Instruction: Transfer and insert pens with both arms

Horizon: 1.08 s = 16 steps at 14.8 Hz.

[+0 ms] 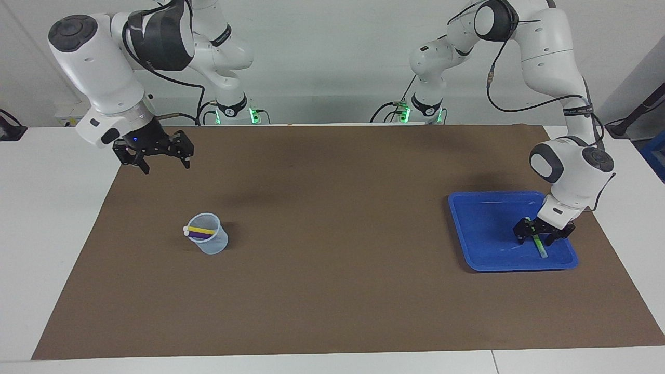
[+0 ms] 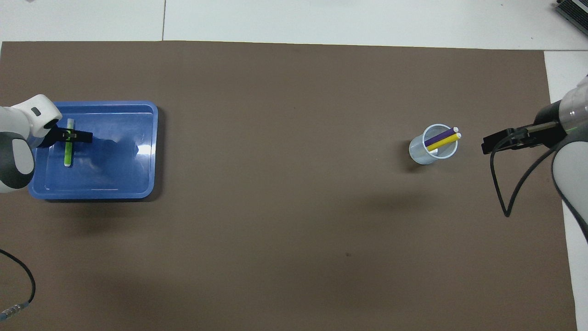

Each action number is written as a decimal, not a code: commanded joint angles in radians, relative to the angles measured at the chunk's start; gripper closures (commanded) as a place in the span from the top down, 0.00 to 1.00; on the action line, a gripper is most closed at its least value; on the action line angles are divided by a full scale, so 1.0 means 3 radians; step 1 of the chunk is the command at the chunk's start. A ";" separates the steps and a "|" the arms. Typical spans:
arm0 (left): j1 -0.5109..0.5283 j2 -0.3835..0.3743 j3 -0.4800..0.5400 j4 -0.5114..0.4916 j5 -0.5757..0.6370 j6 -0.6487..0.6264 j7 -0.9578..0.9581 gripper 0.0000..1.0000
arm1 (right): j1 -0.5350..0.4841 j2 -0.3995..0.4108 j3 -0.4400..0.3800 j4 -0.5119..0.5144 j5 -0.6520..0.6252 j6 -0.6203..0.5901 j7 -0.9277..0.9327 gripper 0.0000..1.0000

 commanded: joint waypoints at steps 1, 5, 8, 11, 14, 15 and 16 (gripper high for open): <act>-0.0038 -0.0005 0.0032 -0.0064 0.0040 0.0010 -0.0015 0.78 | -0.0012 -0.0094 0.0027 -0.0100 -0.0040 0.0008 0.0079 1.00; -0.0043 -0.0005 0.0032 -0.0039 0.0040 -0.0087 -0.0015 0.36 | -0.0012 -0.0099 0.0027 -0.0105 -0.0040 -0.0002 0.0084 1.00; -0.0064 -0.0006 0.0032 -0.0003 0.0045 -0.0144 -0.0015 0.05 | -0.0012 -0.0104 0.0027 -0.0110 -0.0040 0.0013 0.0084 1.00; -0.0104 0.0000 0.0032 0.0211 0.0040 -0.0409 -0.0020 0.00 | -0.0012 -0.0119 0.0027 -0.0141 -0.0040 0.0008 0.0084 1.00; -0.0206 0.0122 0.0032 0.0772 0.0025 -0.0990 -0.0030 0.00 | -0.0017 -0.0119 0.0027 -0.0141 -0.0040 0.0013 0.0079 1.00; -0.0257 0.0183 0.0032 0.0961 -0.0026 -0.1236 -0.0060 0.00 | -0.0017 -0.0119 0.0027 -0.0141 -0.0040 0.0018 0.0084 1.00; -0.0263 0.0199 0.0032 0.1049 -0.0082 -0.1390 -0.0106 0.00 | -0.0017 -0.0119 0.0027 -0.0141 -0.0040 0.0018 0.0079 1.00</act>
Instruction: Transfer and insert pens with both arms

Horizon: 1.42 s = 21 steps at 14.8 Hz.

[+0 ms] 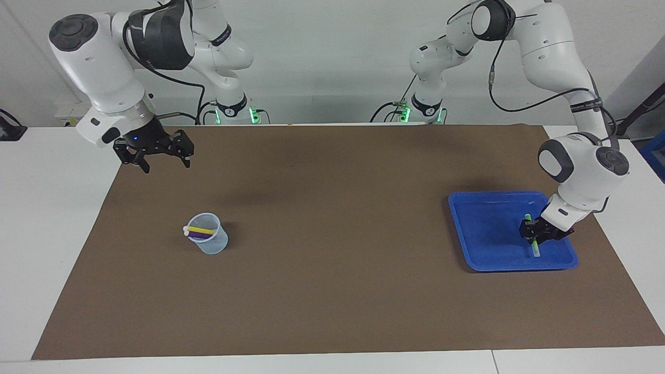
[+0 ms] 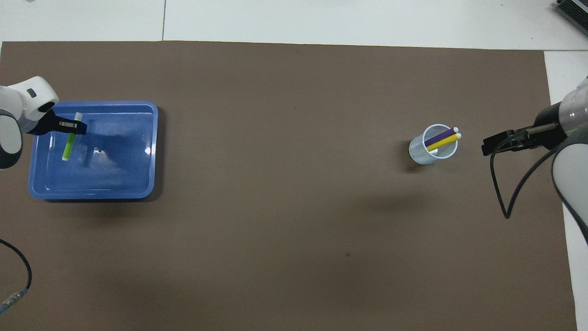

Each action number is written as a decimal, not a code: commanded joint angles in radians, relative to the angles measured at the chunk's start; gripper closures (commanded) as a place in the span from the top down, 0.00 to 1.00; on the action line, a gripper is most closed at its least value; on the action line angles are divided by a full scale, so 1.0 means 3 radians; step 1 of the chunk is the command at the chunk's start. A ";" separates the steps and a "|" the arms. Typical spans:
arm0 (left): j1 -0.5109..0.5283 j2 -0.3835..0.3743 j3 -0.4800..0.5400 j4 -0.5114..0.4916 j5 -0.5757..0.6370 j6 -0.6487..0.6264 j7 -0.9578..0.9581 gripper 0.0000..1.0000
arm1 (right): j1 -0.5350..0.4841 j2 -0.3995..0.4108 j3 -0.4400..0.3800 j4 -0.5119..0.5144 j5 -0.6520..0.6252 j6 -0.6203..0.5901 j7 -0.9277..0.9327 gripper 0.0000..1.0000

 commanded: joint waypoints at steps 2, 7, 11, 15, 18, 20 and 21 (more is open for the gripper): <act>-0.0105 0.0169 0.0038 0.0425 -0.0077 -0.0442 -0.0174 0.00 | -0.0017 -0.0096 0.0027 -0.0110 -0.0040 0.0028 0.0077 1.00; -0.0100 0.0158 0.0038 0.0430 -0.0251 -0.0437 -0.0317 0.00 | -0.0017 -0.0096 0.0027 -0.0110 -0.0040 0.0033 0.0071 1.00; -0.0094 0.0138 0.0038 0.0430 -0.0542 -0.0452 -0.0659 0.00 | -0.0027 -0.0096 0.0021 -0.0100 -0.0040 0.0028 0.0071 1.00; -0.0120 0.0092 0.0028 0.0435 -0.1007 -0.0473 -0.1265 0.00 | -0.0022 -0.0091 0.0021 -0.0090 -0.0040 0.0023 0.0071 1.00; -0.0186 -0.0020 -0.0013 0.0405 -0.1304 -0.0478 -0.2028 0.00 | -0.0027 -0.0091 0.0021 -0.0085 -0.0040 0.0018 0.0071 1.00; -0.0324 -0.0087 -0.0018 0.0394 -0.1396 -0.0463 -0.2539 0.00 | -0.0027 -0.0091 0.0021 -0.0085 -0.0045 0.0023 0.0071 1.00; -0.0416 -0.0117 -0.0018 0.0389 -0.1432 -0.0442 -0.2835 0.00 | -0.0022 -0.0086 0.0021 -0.0080 -0.0050 0.0028 0.0071 1.00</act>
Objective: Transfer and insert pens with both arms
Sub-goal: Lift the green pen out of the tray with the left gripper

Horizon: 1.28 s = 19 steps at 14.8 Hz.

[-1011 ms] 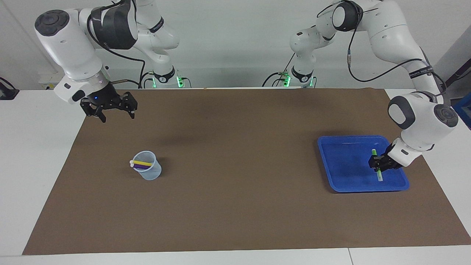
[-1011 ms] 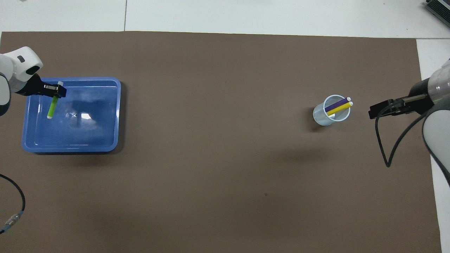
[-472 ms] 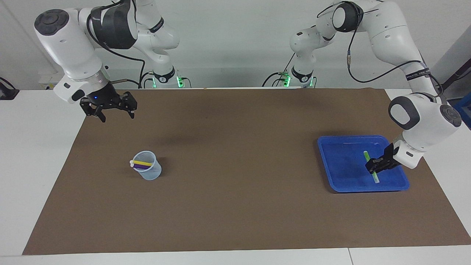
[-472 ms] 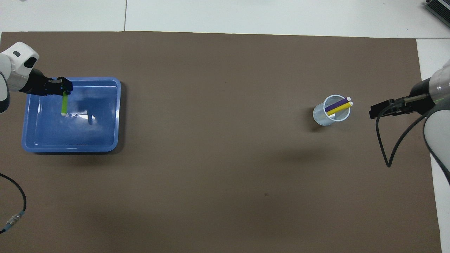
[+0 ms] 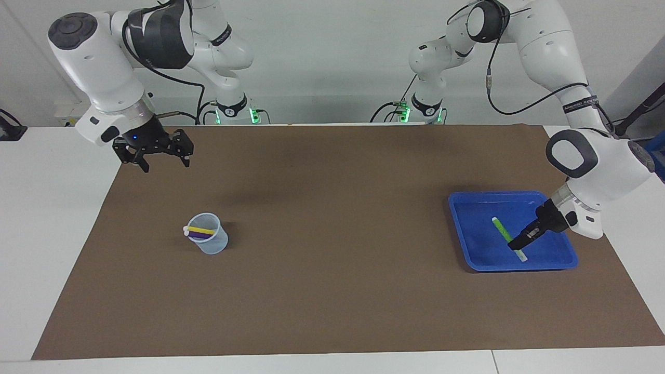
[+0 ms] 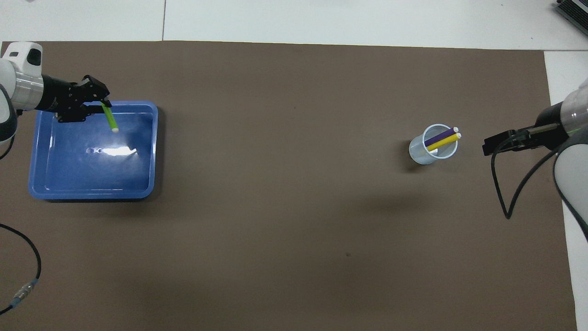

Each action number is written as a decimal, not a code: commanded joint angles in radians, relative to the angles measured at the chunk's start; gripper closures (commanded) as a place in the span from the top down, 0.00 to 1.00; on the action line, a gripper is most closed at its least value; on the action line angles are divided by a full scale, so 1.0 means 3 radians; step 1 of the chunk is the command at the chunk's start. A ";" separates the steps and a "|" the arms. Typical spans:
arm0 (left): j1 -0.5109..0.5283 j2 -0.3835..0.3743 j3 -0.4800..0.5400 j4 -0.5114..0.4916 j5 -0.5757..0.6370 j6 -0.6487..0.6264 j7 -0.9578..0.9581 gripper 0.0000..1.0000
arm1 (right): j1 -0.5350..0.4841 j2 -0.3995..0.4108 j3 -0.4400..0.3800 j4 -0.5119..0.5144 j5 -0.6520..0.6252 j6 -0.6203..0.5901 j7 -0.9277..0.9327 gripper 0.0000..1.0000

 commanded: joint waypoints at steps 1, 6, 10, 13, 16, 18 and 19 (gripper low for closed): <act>-0.0271 -0.0134 0.0049 -0.0008 -0.0099 -0.0049 -0.0768 0.00 | -0.0021 -0.0076 0.0025 -0.0079 -0.0050 0.0028 0.0071 1.00; -0.0685 -0.0272 0.0049 -0.0013 -0.0115 0.0027 -0.1817 0.00 | -0.0062 -0.0101 0.0025 -0.0094 -0.0081 -0.0023 0.0041 1.00; -0.1012 -0.0339 0.0044 -0.0059 -0.0257 0.0094 -0.2446 0.00 | -0.0042 -0.0168 0.0020 -0.0064 0.0133 0.0003 0.0025 1.00; -0.1268 -0.0370 0.0039 -0.0054 -0.0268 0.0308 -0.3044 0.00 | -0.0072 -0.0173 0.0000 -0.0053 0.0690 0.0028 0.0046 1.00; -0.1528 -0.0370 0.0044 -0.0059 -0.0335 0.0620 -0.3479 0.00 | -0.0062 -0.0163 -0.0005 -0.0053 0.1048 0.0079 0.0056 1.00; -0.1717 -0.0365 0.0044 -0.0059 -0.0335 0.0809 -0.3811 0.00 | -0.0016 -0.0158 0.0000 -0.0058 0.1370 0.0207 0.0076 1.00; -0.1799 -0.0365 0.0044 -0.0059 -0.0335 0.0891 -0.3955 0.00 | -0.0011 -0.0153 0.0025 -0.0063 0.1488 0.0268 0.0122 1.00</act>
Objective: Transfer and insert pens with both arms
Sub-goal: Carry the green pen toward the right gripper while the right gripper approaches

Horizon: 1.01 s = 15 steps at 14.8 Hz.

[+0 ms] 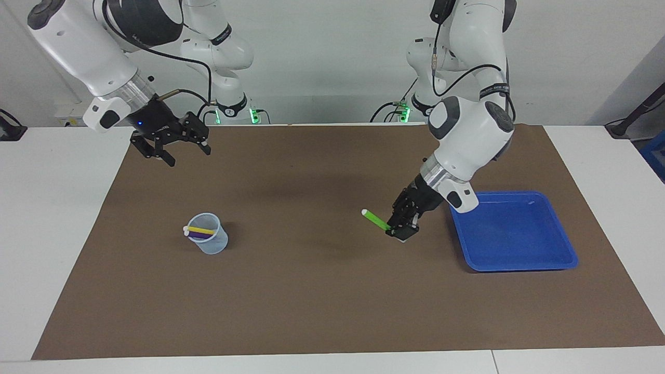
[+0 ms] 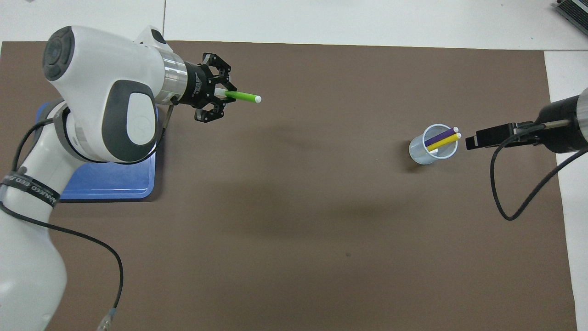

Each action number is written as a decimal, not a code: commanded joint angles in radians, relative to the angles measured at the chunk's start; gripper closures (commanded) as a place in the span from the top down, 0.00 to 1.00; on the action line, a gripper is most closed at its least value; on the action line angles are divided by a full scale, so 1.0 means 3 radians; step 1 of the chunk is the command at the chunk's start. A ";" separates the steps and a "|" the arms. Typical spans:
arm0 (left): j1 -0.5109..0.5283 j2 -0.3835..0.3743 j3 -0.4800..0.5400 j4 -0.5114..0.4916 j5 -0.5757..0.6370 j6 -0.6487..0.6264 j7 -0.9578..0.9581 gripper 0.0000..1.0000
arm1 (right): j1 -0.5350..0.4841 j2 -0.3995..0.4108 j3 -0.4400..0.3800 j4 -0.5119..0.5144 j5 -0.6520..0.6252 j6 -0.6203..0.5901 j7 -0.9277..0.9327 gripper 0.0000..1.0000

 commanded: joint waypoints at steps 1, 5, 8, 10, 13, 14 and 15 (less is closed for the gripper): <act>-0.0267 -0.0062 0.0065 -0.0062 -0.0064 0.0268 -0.0407 0.00 | 0.0028 -0.0017 0.0054 -0.0067 0.0338 0.0242 0.0166 1.00; -0.0564 -0.0062 0.0070 -0.0062 -0.0064 0.0636 -0.0933 0.00 | 0.0211 0.0146 0.0085 -0.0082 0.0891 0.0677 0.0151 1.00; -0.0738 -0.0057 0.0070 -0.0062 -0.0059 0.0963 -0.1256 0.00 | 0.0426 0.0197 0.0085 -0.0097 0.0897 0.0943 0.0182 1.00; -0.0830 -0.0057 0.0075 -0.0062 -0.0054 0.1015 -0.1358 0.00 | 0.0452 0.0197 0.0085 -0.0103 0.0897 0.1025 0.0233 1.00; -0.0917 -0.0057 0.0075 -0.0062 -0.0049 0.1061 -0.1395 0.00 | 0.0559 0.0223 0.0085 -0.0108 0.0897 0.1122 0.0345 1.00; -0.0943 -0.0057 0.0075 -0.0067 -0.0049 0.1091 -0.1410 0.00 | 0.0565 0.0243 0.0085 -0.0108 0.0897 0.1168 0.0401 1.00; -0.0953 -0.0057 0.0075 -0.0087 -0.0049 0.1117 -0.1410 0.00 | 0.0600 0.0264 0.0085 -0.0108 0.0897 0.1209 0.0427 1.00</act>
